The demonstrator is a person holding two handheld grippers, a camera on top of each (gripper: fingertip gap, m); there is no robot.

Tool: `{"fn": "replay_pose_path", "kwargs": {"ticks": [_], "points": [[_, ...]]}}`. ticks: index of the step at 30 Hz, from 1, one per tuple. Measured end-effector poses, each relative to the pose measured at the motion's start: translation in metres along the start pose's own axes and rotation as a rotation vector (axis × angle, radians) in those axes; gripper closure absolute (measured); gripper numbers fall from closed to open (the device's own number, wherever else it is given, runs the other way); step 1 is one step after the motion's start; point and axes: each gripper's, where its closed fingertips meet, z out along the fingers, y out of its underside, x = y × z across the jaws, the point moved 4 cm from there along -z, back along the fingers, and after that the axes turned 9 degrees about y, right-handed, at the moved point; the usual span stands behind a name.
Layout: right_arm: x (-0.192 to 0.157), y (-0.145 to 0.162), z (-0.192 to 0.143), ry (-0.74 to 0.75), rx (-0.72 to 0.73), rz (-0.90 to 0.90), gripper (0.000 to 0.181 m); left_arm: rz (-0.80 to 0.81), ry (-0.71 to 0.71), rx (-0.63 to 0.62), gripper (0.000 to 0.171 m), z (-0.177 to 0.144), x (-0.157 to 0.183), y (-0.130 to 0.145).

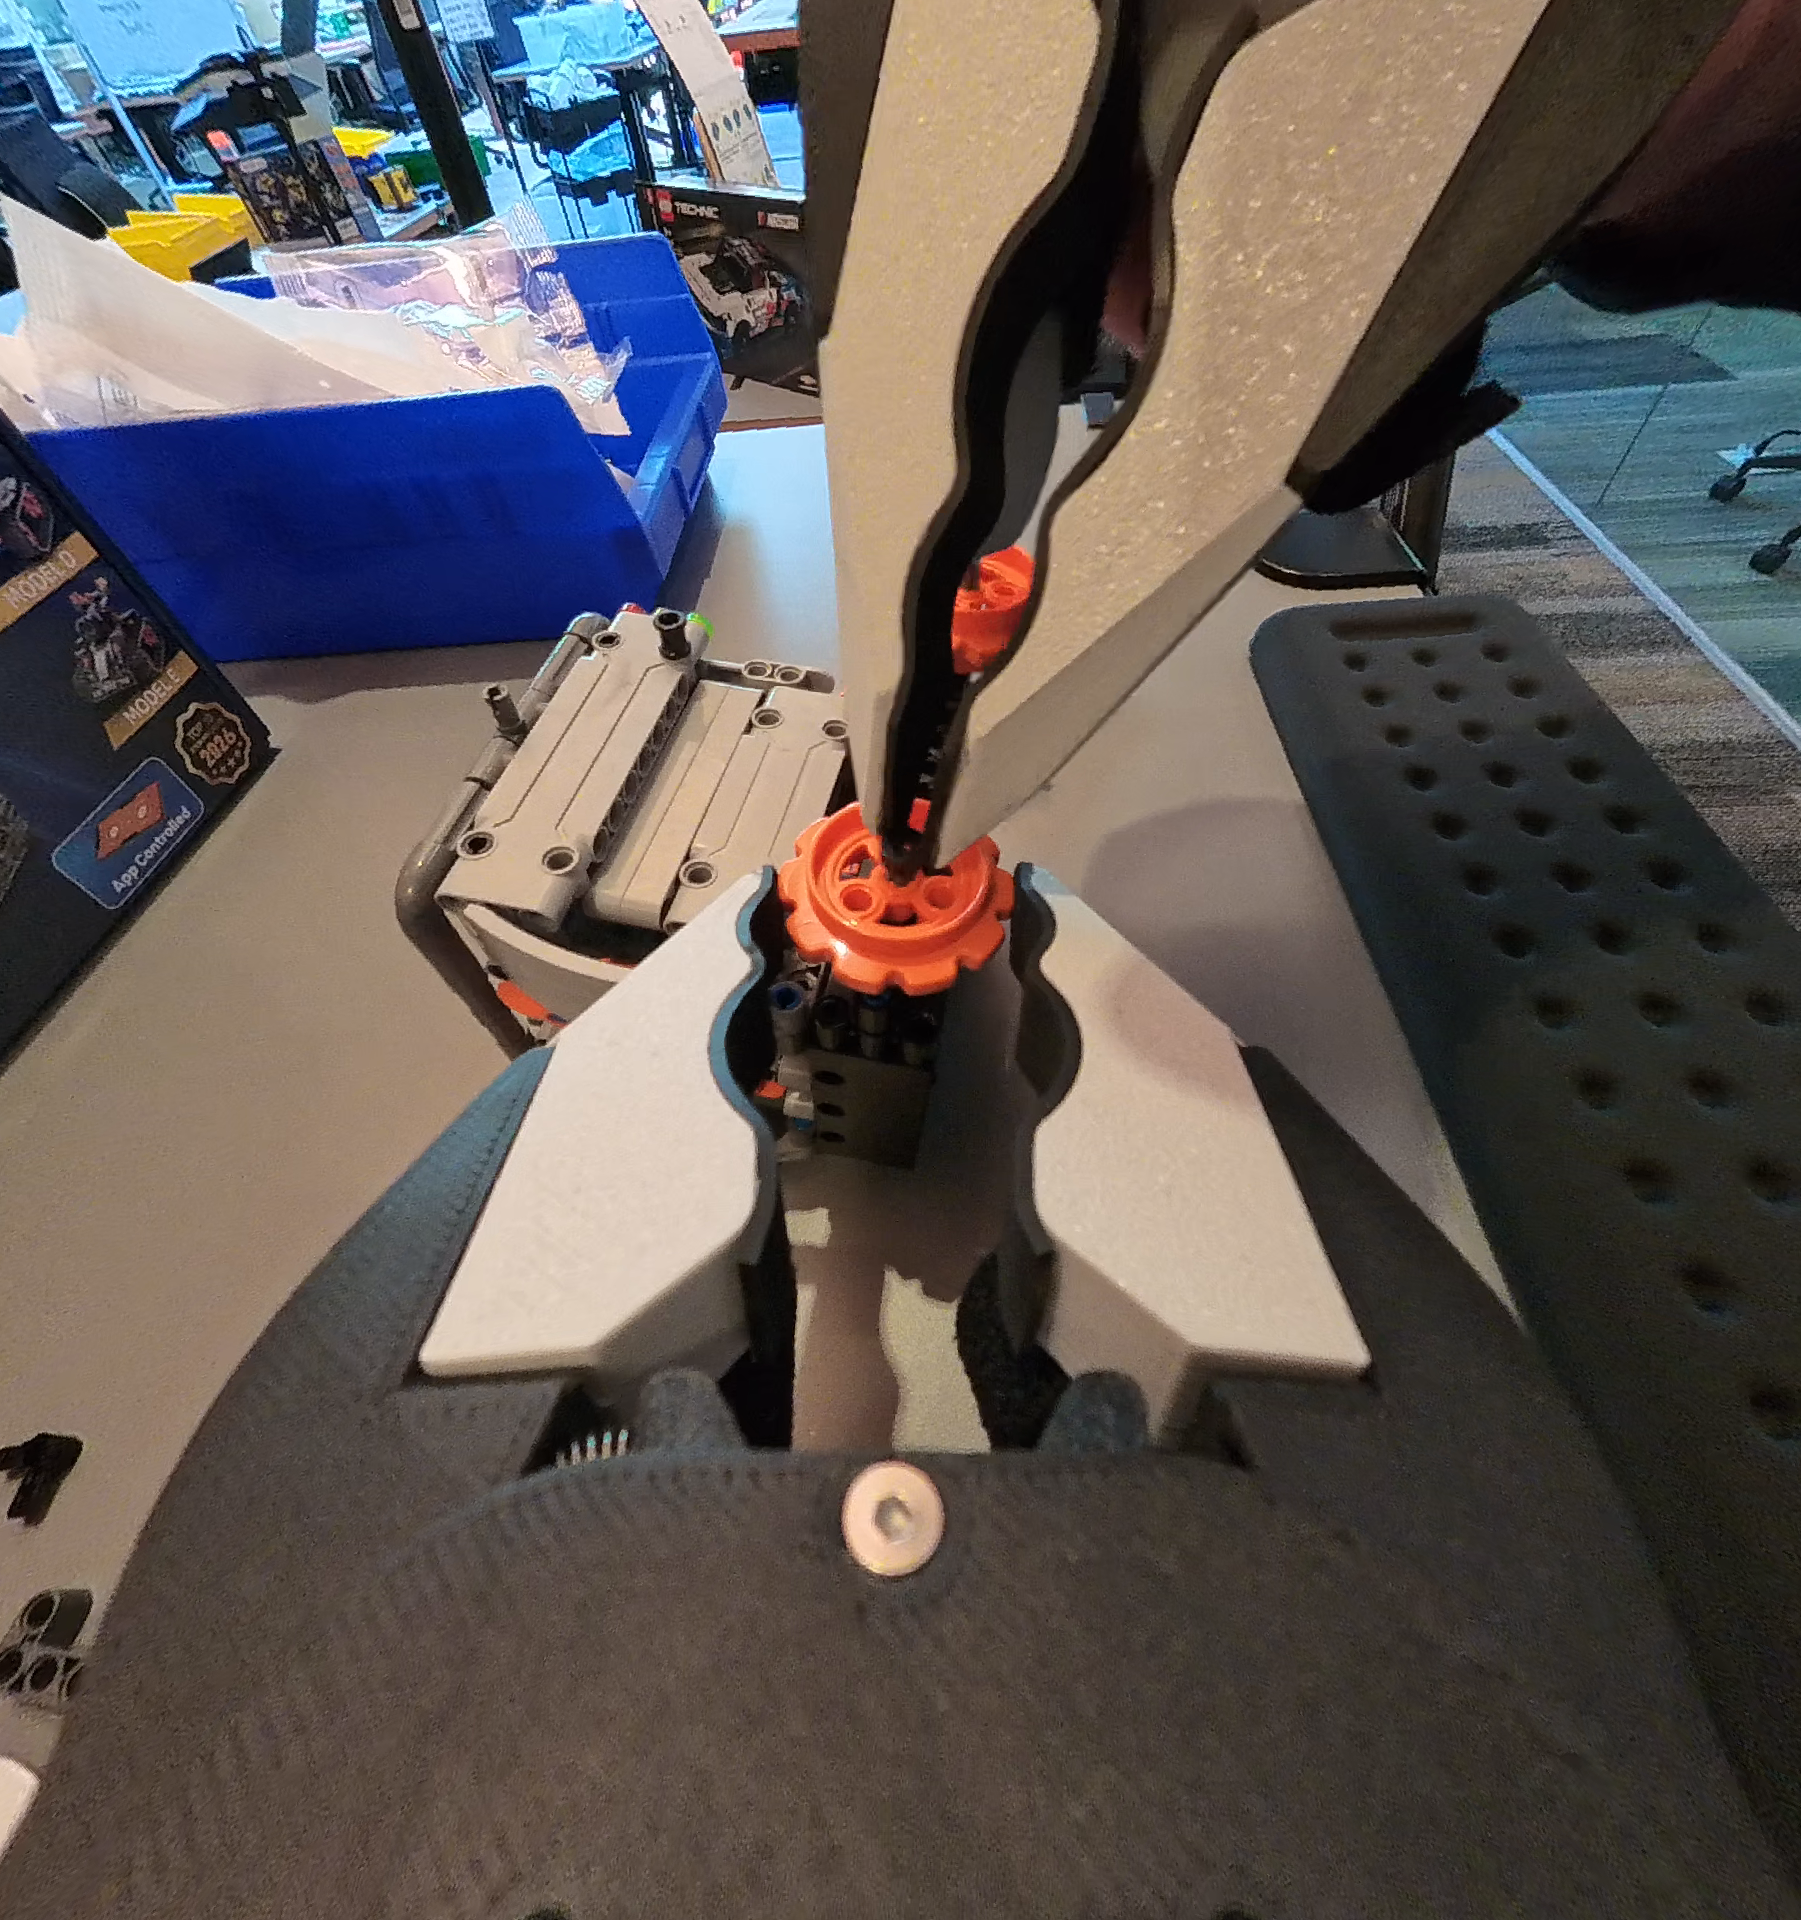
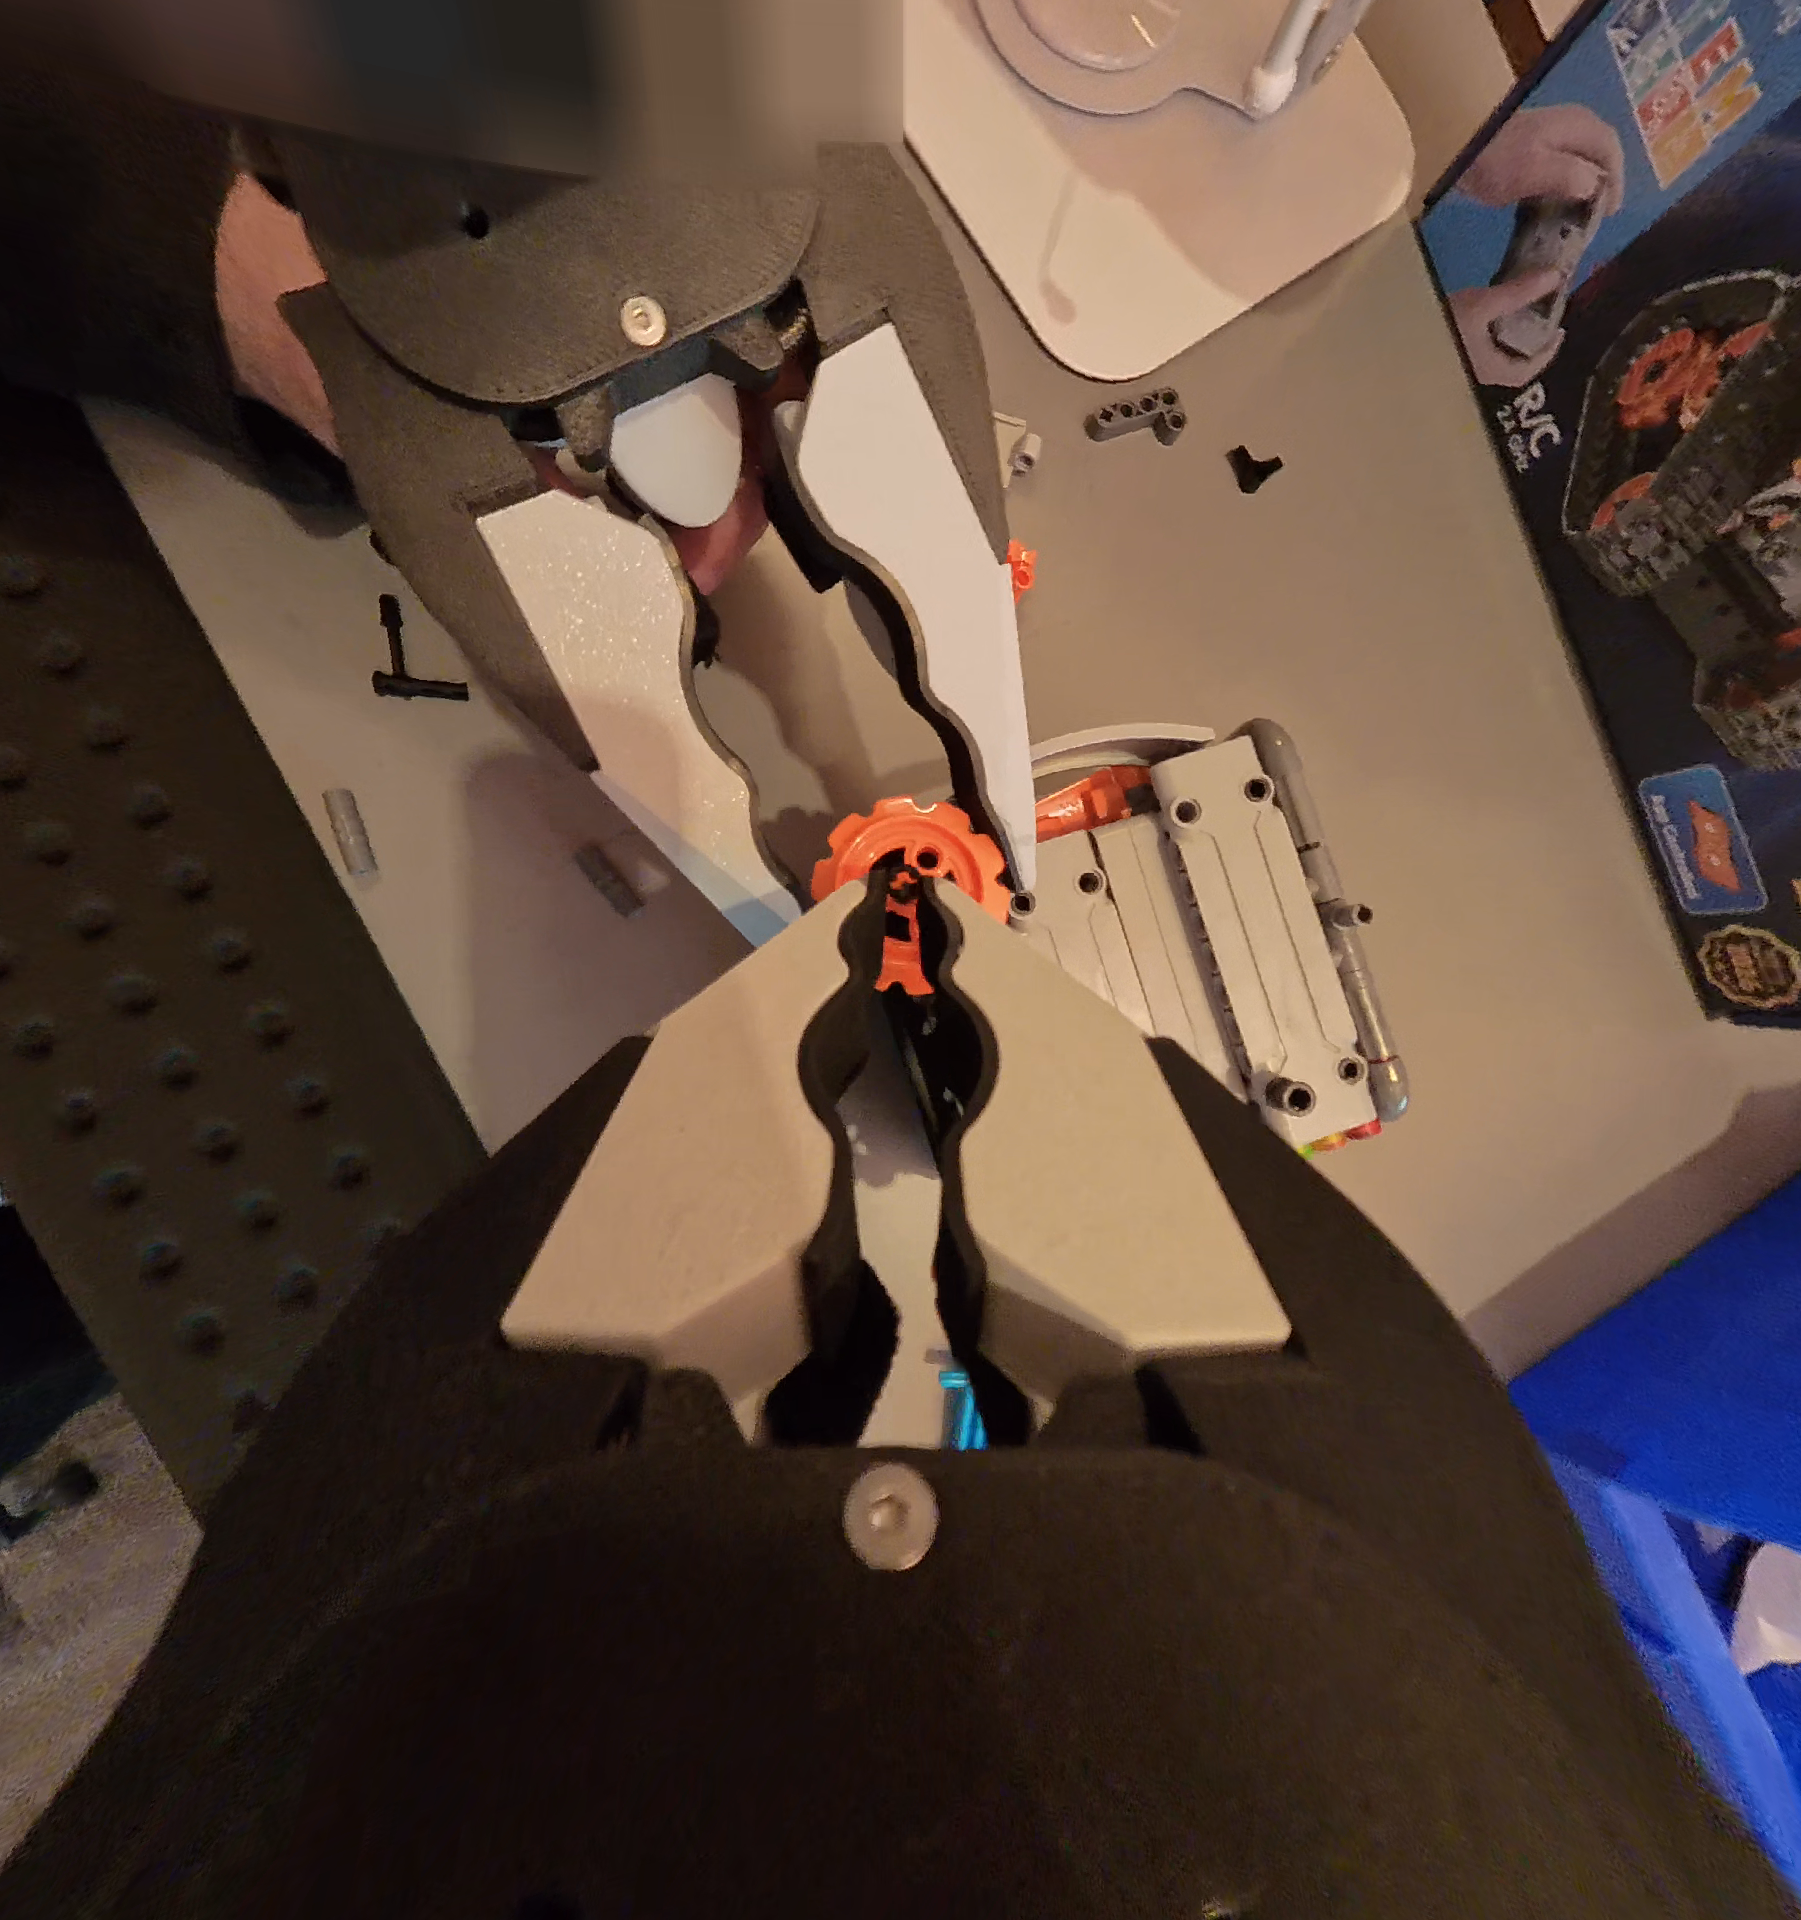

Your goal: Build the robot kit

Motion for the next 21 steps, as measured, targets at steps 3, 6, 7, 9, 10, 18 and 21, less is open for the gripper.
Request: {"fn": "replay_pose_path", "kwargs": {"ticks": [3,6,7,9,10,18,21], "points": [[0.001,0.0,0.0,-0.027,0.002,-0.034,0.179,0.0,0.001,-0.001,0.13,0.0,0.0,0.0],[0.002,0.0,0.0,-0.065,0.008,-0.092,0.178,-0.004,0.009,0.0,0.13,0.0,0.0,0.0],[0.003,0.0,0.0,-0.083,0.011,-0.109,0.179,-0.003,0.011,0.0,0.13,0.0,0.0,0.0],[0.004,-0.001,0.001,-0.116,0.014,-0.152,0.179,-0.005,0.016,0.0,0.13,0.0,-0.001,0.0],[0.005,-0.001,0.001,-0.13,0.012,-0.176,0.178,-0.009,0.018,0.002,0.13,0.0,-0.001,0.0],[0.009,-0.003,0.002,-0.227,0.007,-0.341,0.178,-0.013,0.035,0.001,0.13,-0.001,-0.002,0.0],[0.01,-0.003,0.003,-0.28,0.021,-0.367,0.179,-0.012,0.043,0.0,0.13,-0.001,-0.002,0.0]]}}
